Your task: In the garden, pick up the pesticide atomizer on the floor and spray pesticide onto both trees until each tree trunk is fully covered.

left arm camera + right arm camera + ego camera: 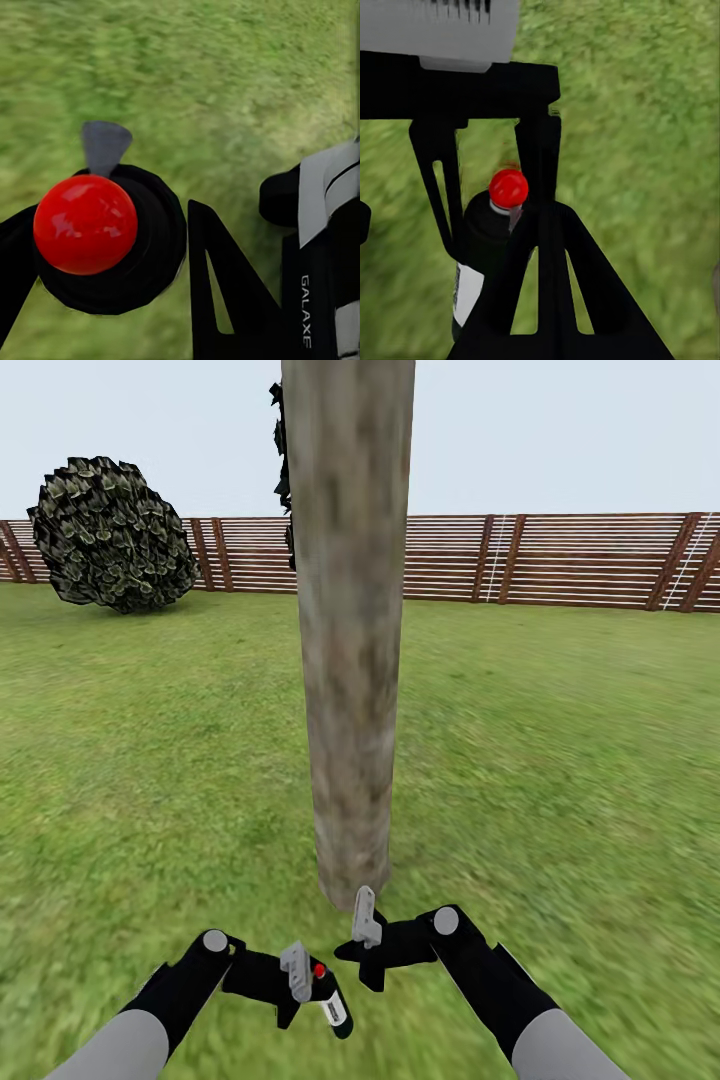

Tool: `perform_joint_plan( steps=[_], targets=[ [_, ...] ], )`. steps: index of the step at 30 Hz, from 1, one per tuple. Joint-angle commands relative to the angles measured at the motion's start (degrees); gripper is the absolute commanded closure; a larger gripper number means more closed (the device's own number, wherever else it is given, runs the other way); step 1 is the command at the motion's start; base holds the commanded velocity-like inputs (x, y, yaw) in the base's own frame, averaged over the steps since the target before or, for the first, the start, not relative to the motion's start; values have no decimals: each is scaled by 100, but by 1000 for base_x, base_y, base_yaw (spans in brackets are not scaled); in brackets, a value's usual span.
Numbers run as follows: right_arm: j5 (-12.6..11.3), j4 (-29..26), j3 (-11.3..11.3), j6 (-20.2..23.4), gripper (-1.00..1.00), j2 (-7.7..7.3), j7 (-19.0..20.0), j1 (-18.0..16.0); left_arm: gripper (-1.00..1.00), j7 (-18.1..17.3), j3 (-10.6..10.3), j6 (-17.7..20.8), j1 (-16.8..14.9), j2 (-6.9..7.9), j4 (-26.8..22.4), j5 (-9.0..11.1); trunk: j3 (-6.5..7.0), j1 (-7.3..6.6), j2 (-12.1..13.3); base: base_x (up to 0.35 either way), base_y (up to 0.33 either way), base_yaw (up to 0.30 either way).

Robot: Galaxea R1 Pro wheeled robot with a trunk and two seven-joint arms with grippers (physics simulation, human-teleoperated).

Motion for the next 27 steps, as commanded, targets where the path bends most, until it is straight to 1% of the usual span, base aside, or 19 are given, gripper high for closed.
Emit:
perform_joint_plan(
  steps=[1,5,27],
  targets=[
    [38,-7,-4,-2,100,2,17,-2,100,1,-16,-57,-3,-20,-7,-24,-5,-1,-2,0,0,0],
    [38,-7,-4,-2,100,3,17,-13,100,1,-21,-57,-4,-75,-7,-24,-5,-1,-2,0,0,0],
    [38,-7,-4,-2,100,2,17,-37,100,1,-15,-48,-125,-143,-7,-1,-5,-1,-2,0,0,0]
  ],
)
